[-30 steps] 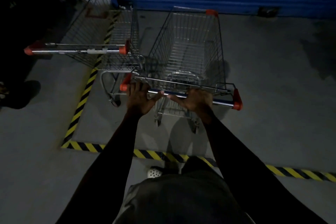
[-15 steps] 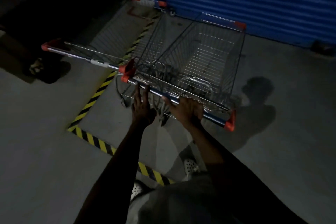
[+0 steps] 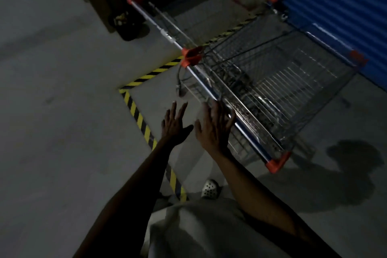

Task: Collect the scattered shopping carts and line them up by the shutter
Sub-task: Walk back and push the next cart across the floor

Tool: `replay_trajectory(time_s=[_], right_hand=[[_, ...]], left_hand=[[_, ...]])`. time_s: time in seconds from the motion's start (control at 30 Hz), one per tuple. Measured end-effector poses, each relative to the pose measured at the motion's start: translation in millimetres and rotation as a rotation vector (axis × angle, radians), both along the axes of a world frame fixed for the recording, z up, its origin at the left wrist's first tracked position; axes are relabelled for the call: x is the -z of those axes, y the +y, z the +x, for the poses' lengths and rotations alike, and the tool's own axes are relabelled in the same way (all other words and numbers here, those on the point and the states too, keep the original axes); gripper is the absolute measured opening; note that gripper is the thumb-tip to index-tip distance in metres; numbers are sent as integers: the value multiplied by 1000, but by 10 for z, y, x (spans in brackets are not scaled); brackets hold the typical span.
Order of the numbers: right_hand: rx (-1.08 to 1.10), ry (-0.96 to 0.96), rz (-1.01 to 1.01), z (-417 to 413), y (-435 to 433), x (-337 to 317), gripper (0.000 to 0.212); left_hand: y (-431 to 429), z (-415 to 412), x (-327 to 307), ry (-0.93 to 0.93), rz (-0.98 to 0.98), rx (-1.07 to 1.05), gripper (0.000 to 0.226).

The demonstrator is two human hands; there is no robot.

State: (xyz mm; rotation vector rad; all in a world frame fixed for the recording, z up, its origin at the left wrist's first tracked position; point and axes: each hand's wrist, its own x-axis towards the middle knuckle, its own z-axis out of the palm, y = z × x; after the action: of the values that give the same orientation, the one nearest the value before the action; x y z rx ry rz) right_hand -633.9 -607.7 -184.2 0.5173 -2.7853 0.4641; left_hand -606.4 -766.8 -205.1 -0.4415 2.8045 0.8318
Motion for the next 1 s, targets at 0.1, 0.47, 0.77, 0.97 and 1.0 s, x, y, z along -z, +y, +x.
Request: replay_trajectory(time_s=[0.1,0.47,0.77,0.97,1.0], right_hand=[[-220,-180,-20,255,-104,253,68],[-361,-805,134,773,-284,671,73],[-581,-887,350,1073,-1108,538,75],[-710,-855,379,1488,-2213,534,75],[-735,-850,385,1585,-2429,561,75]], left_hand=[[-91,518,149,-39,24,-124,83],[-318,1962,447,-157,244,-590,73],[-908,2670,482,-63,441,-869,79],[-1774,3254,532,24,536,-1056,68],[-1939,3377,541,35,552,-1081,64]])
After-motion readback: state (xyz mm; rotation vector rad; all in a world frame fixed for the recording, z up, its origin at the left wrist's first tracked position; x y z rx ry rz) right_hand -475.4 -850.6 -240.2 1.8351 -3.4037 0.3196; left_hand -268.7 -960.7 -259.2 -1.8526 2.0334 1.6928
